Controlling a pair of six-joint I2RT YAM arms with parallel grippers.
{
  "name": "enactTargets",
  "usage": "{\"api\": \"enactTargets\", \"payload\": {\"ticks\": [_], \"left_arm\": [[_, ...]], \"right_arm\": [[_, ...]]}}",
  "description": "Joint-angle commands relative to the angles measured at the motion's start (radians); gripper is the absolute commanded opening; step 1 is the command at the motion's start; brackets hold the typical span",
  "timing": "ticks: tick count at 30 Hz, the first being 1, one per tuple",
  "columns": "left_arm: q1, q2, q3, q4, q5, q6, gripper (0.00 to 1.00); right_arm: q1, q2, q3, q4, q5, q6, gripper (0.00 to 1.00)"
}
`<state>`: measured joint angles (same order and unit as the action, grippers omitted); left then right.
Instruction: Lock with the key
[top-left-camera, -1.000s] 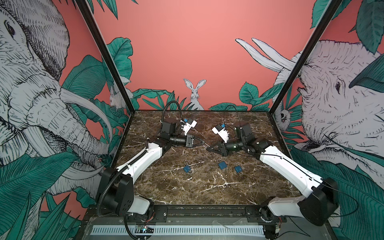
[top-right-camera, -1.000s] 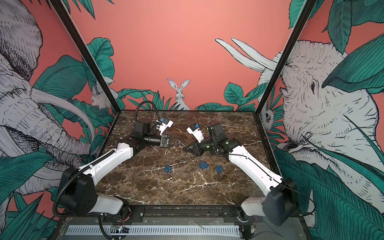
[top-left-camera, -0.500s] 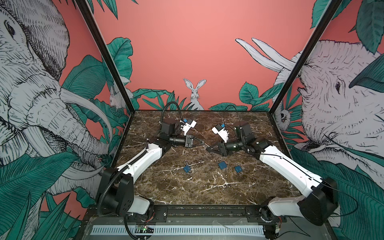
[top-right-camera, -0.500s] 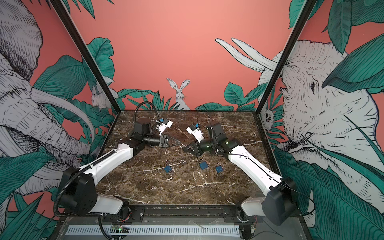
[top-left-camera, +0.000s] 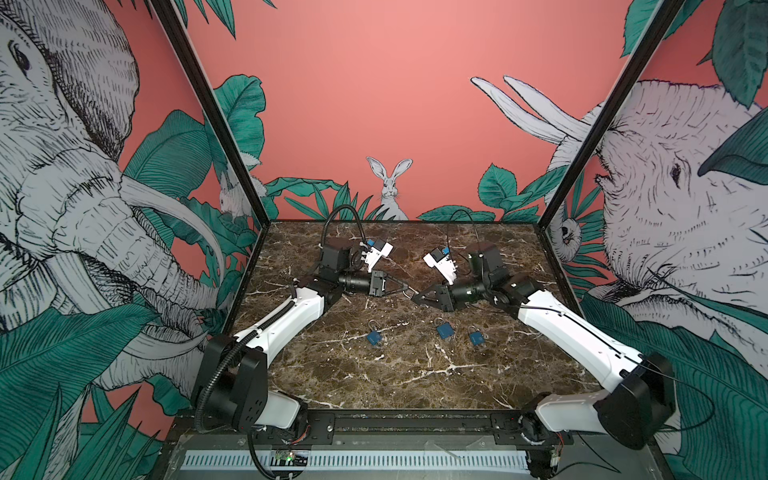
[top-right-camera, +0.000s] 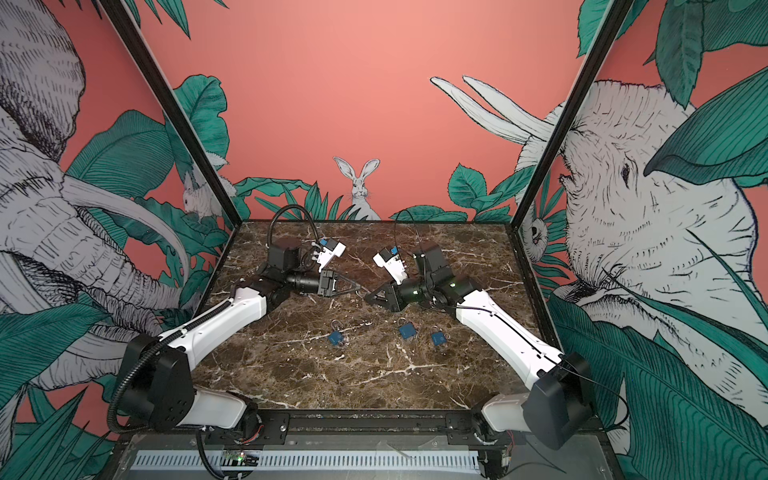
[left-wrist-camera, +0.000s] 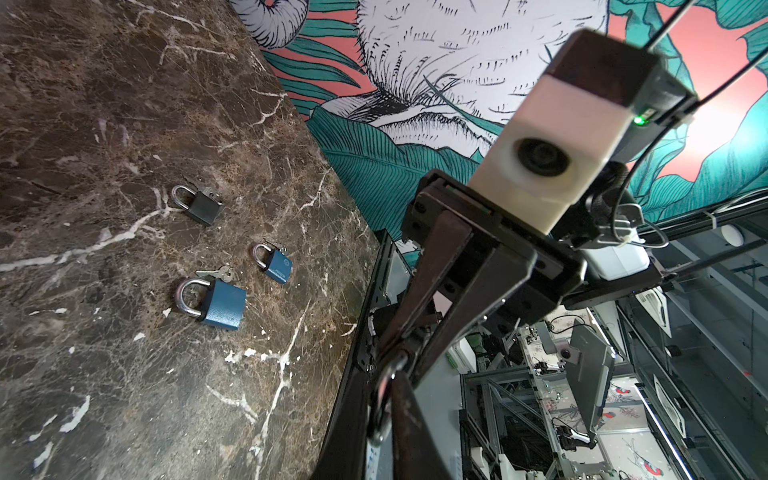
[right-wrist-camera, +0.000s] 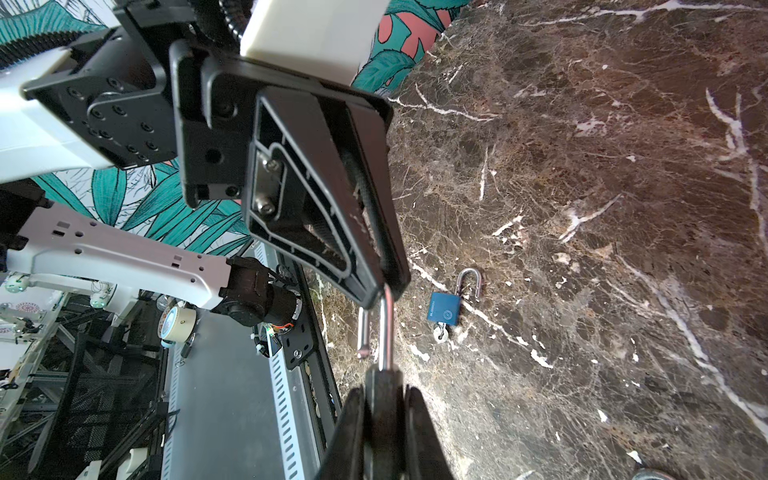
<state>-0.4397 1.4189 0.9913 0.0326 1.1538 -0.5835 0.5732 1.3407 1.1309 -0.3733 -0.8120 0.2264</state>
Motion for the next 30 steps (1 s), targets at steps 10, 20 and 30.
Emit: {"api": "enactTargets", "payload": {"ticks": [10, 20, 30], "left_arm": [[0.005, -0.040, -0.014, -0.003, 0.013, 0.026, 0.17], [0.006, -0.038, -0.014, -0.004, 0.015, 0.028, 0.13], [0.010, -0.015, -0.013, -0.037, 0.017, 0.060, 0.00]], "right_arm": [[-0.005, -0.002, 0.033, 0.078, -0.061, 0.022, 0.00], [-0.006, -0.002, 0.033, 0.083, -0.062, 0.025, 0.00], [-0.009, -0.021, 0.015, 0.164, -0.152, 0.100, 0.00]]}}
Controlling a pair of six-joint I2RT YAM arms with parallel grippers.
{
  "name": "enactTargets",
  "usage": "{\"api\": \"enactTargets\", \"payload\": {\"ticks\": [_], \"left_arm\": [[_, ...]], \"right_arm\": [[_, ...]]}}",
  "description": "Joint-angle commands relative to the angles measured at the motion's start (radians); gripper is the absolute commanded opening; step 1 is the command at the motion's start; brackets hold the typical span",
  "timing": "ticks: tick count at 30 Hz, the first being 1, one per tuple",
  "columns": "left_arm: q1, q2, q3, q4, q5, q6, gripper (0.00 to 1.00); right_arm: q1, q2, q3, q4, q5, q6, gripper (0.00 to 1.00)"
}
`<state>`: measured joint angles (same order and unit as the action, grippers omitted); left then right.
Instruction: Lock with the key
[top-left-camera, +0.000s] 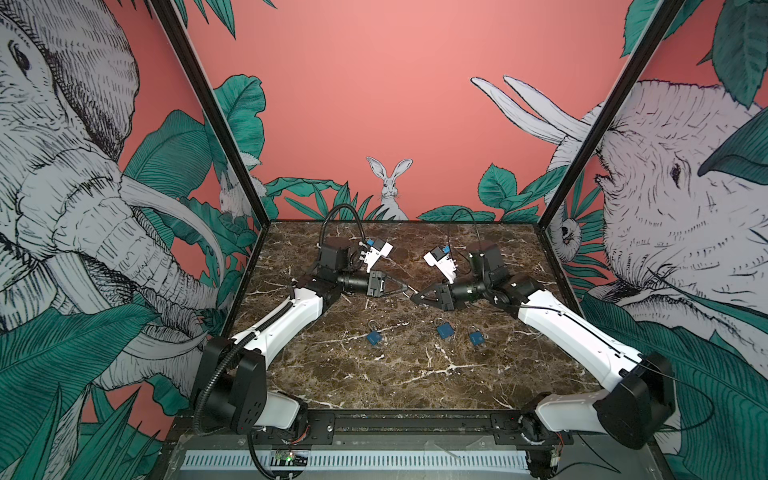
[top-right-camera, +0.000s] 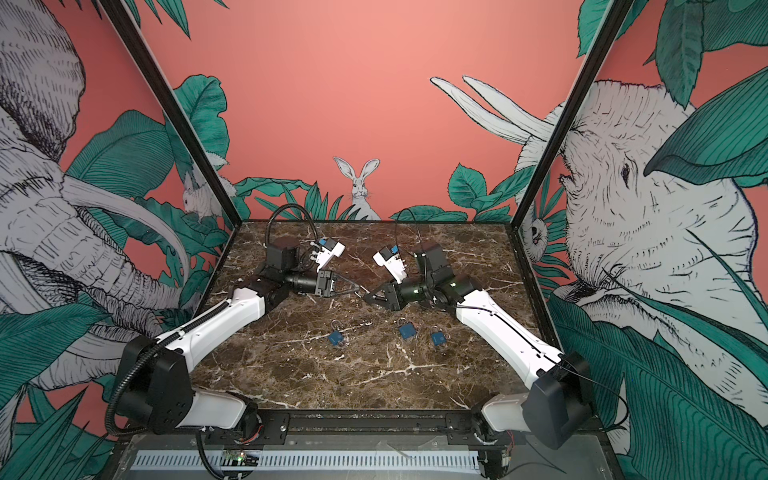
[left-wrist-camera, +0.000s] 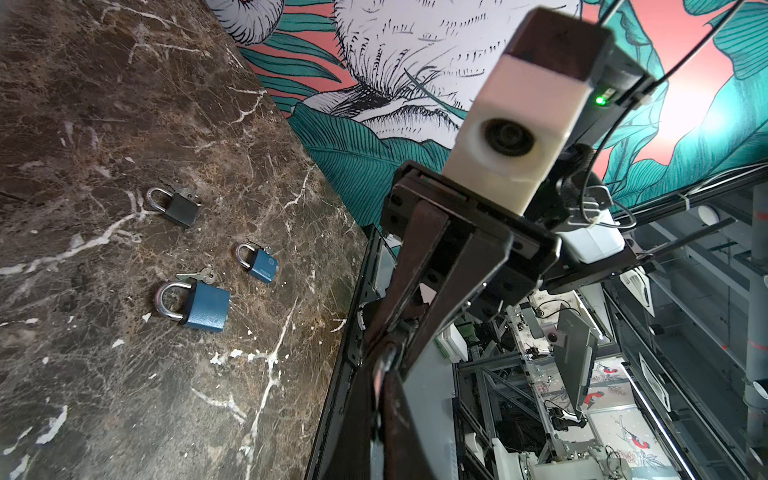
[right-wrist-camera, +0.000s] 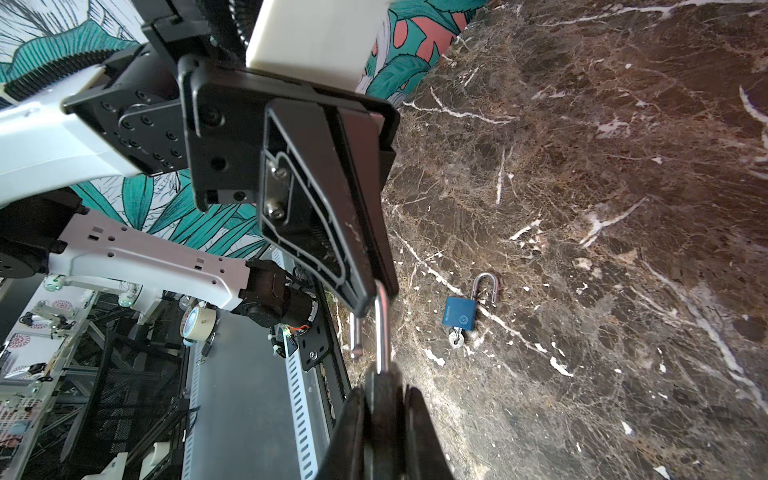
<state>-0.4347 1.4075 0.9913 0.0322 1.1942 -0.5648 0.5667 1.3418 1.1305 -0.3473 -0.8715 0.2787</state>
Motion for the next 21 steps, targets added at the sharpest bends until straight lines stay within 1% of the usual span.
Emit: {"api": "enactTargets", "payload": {"ticks": [1, 5, 10, 14, 21], "left_arm": [[0.005, 0.001, -0.014, -0.038, -0.024, 0.042, 0.00], [0.004, 0.010, -0.017, -0.045, -0.030, 0.066, 0.00], [0.004, 0.022, -0.020, -0.039, -0.049, 0.066, 0.00], [0.002, 0.024, -0.033, -0.007, -0.055, 0.048, 0.00], [-0.022, 0.031, -0.041, -0.003, -0.066, 0.051, 0.00]], "right_arm": [[-0.004, -0.025, 0.012, 0.166, -0.116, 0.071, 0.00], [-0.008, -0.048, -0.001, 0.271, -0.206, 0.177, 0.00], [-0.008, -0.071, -0.020, 0.394, -0.269, 0.295, 0.00], [-0.008, -0.081, -0.037, 0.475, -0.287, 0.363, 0.00], [-0.009, -0.075, -0.072, 0.646, -0.311, 0.498, 0.00]]}}
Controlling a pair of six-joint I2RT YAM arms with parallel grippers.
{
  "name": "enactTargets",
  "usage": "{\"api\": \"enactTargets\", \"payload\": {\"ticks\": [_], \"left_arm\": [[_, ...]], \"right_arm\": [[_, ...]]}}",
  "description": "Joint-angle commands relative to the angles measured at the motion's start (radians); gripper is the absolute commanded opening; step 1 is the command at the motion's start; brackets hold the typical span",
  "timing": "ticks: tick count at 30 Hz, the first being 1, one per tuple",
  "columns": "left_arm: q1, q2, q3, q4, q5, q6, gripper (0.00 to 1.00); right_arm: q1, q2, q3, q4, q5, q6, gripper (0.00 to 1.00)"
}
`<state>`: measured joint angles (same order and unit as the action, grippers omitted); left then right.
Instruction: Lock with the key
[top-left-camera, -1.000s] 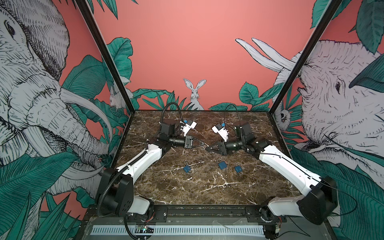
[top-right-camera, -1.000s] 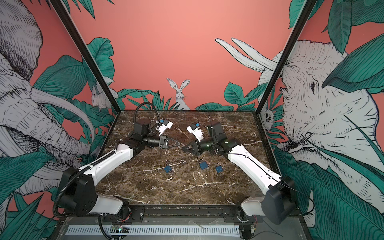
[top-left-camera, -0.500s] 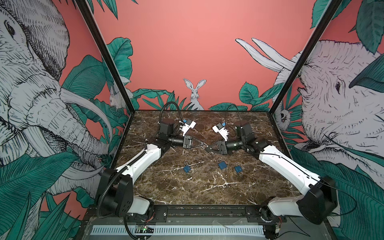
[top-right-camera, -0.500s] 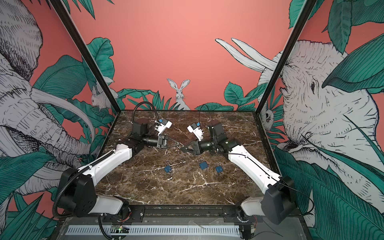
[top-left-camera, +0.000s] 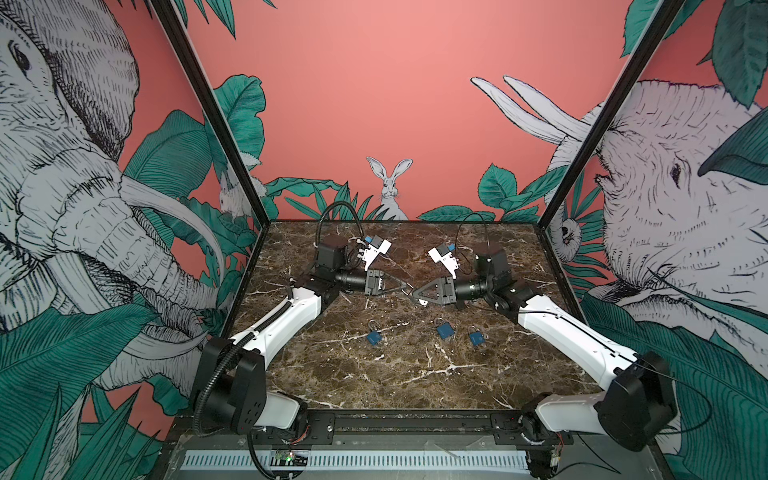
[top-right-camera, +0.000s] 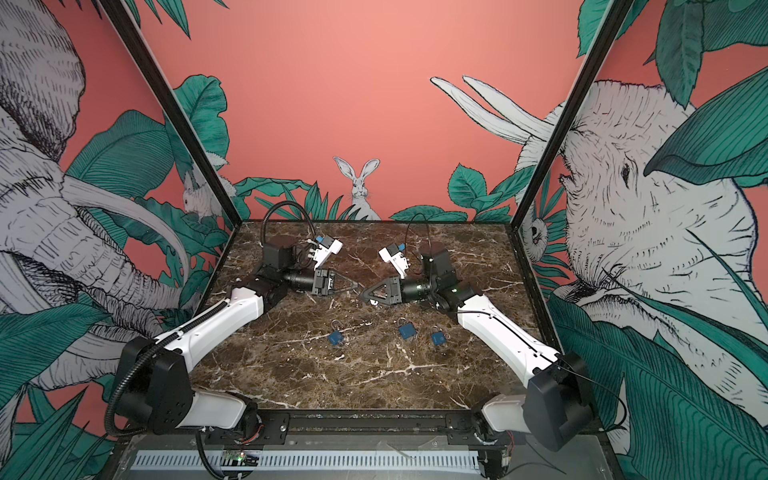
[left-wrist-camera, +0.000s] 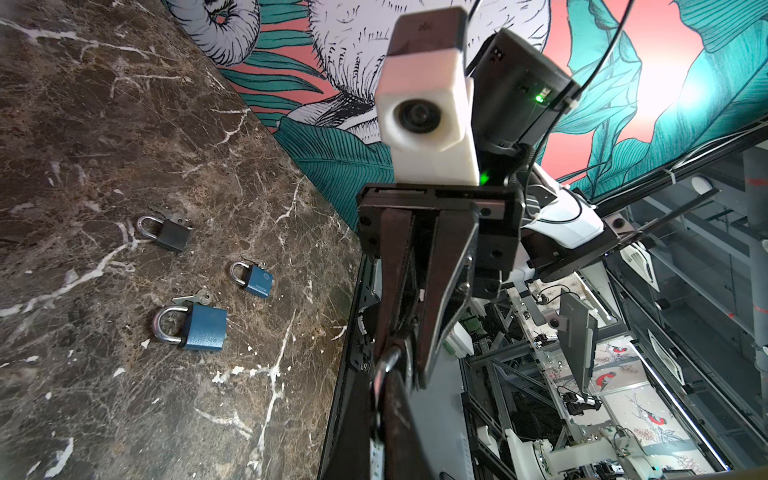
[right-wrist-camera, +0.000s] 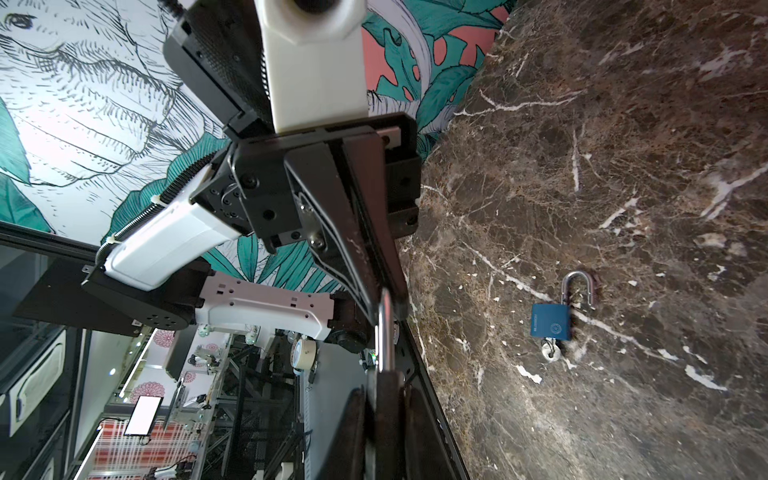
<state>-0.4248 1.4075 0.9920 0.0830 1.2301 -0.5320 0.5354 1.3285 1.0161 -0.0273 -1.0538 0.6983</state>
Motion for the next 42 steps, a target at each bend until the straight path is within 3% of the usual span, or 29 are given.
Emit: {"api": "enactTargets", "payload": {"ticks": [1, 32, 42], "left_arm": [[-0.038, 0.034, -0.041, -0.053, -0.101, 0.017, 0.00], [-0.227, -0.067, -0.164, -0.028, -0.130, -0.070, 0.00], [-0.184, -0.114, -0.148, 0.041, -0.181, -0.113, 0.00]], "right_arm": [[0.022, -0.061, 0.042, 0.335, -0.128, 0.084, 0.00], [0.003, -0.020, 0.080, 0.165, -0.010, -0.072, 0.00], [0.001, -0.008, 0.047, 0.173, -0.030, -0.067, 0.00]]}}
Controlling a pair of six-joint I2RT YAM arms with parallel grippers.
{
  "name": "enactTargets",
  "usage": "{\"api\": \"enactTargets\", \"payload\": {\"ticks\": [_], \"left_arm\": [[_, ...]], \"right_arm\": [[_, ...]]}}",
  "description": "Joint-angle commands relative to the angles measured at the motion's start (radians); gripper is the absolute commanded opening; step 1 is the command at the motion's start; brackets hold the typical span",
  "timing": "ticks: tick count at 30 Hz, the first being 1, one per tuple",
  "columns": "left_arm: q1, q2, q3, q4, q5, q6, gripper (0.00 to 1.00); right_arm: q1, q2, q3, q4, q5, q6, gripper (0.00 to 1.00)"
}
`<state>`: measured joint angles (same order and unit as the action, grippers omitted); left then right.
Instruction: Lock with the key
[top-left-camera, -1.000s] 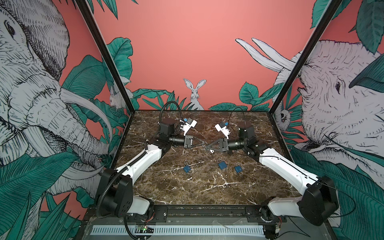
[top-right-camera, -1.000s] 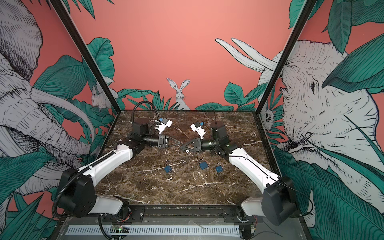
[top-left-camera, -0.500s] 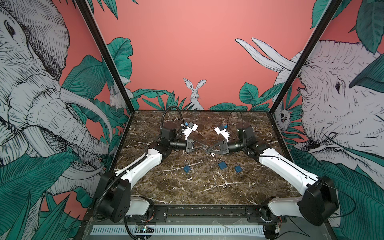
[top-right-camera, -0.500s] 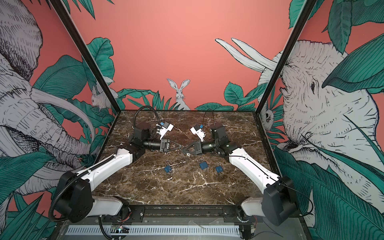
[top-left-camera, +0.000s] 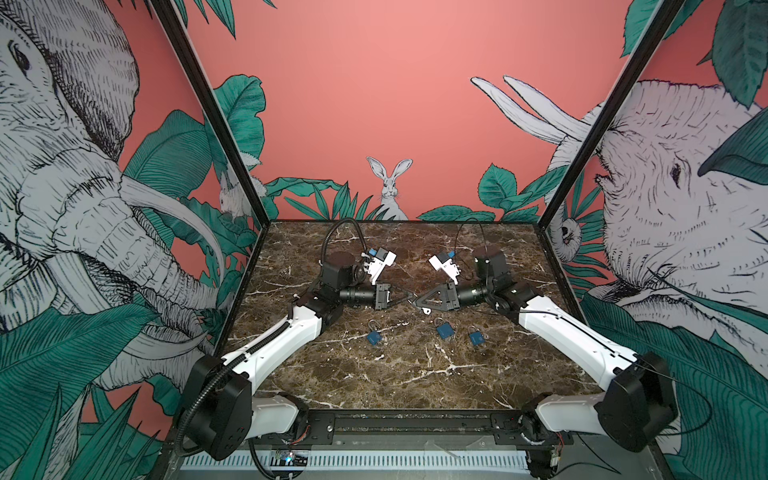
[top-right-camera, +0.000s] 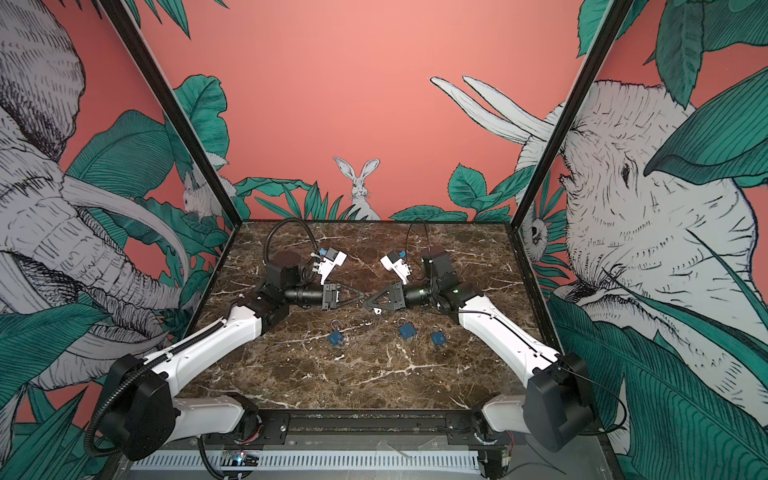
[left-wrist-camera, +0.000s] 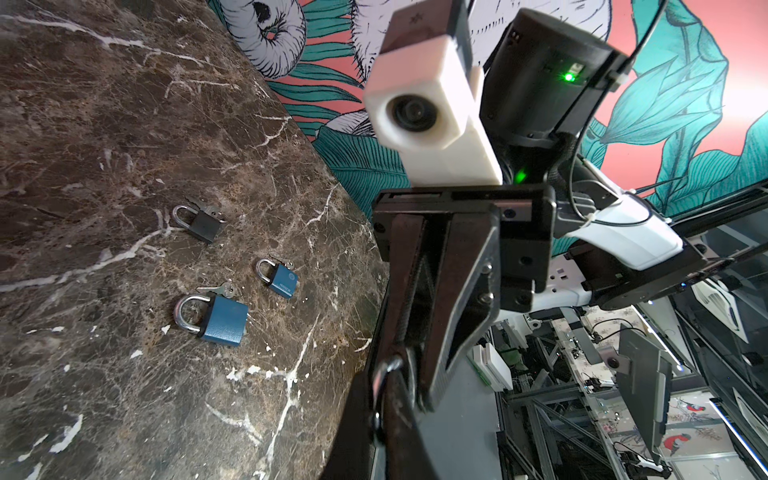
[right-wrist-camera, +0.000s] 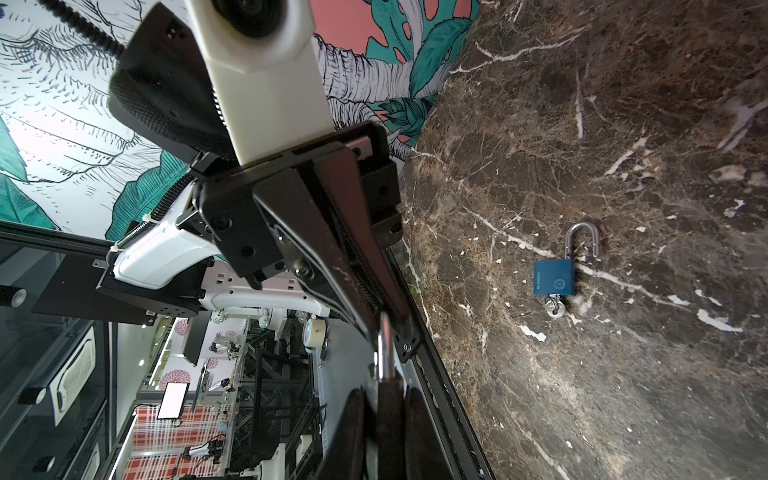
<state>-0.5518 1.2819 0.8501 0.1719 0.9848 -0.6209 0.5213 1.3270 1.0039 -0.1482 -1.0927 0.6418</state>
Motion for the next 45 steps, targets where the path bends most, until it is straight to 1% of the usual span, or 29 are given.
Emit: {"api": "enactTargets", "payload": {"ticks": [1, 4, 11, 12, 13, 14, 21, 23, 34, 41, 45], "left_arm": [[-0.034, 0.015, -0.004, -0.009, 0.075, -0.053, 0.00], [0.022, 0.024, 0.011, 0.070, 0.106, -0.124, 0.00], [0.046, 0.031, 0.092, 0.041, 0.134, -0.125, 0.01], [0.048, 0.031, 0.096, 0.034, 0.136, -0.121, 0.03], [0.052, 0.031, 0.097, 0.034, 0.137, -0.121, 0.10], [0.053, 0.031, 0.098, 0.033, 0.135, -0.121, 0.12], [0.059, 0.024, 0.095, 0.034, 0.132, -0.125, 0.14], [0.060, 0.023, 0.095, 0.032, 0.135, -0.125, 0.17], [0.062, 0.027, 0.084, 0.024, 0.158, -0.121, 0.17], [0.062, 0.023, 0.076, -0.002, 0.168, -0.098, 0.18], [0.061, 0.024, 0.076, -0.008, 0.168, -0.094, 0.09]], "right_arm": [[0.016, -0.007, 0.050, 0.295, 0.005, -0.010, 0.00], [0.016, -0.007, 0.030, 0.269, 0.006, -0.028, 0.00], [0.016, 0.000, 0.005, 0.192, 0.035, -0.091, 0.00], [0.017, 0.001, 0.005, 0.183, 0.040, -0.098, 0.00], [0.016, 0.002, 0.004, 0.175, 0.040, -0.105, 0.00], [0.016, 0.004, 0.005, 0.170, 0.042, -0.108, 0.00], [0.016, 0.008, 0.011, 0.157, 0.044, -0.120, 0.00], [0.017, 0.009, 0.014, 0.157, 0.044, -0.123, 0.00], [0.017, 0.014, 0.026, 0.156, 0.044, -0.121, 0.00], [0.016, 0.022, 0.042, 0.154, 0.042, -0.121, 0.00], [0.017, 0.020, 0.048, 0.148, 0.043, -0.126, 0.00]]}}
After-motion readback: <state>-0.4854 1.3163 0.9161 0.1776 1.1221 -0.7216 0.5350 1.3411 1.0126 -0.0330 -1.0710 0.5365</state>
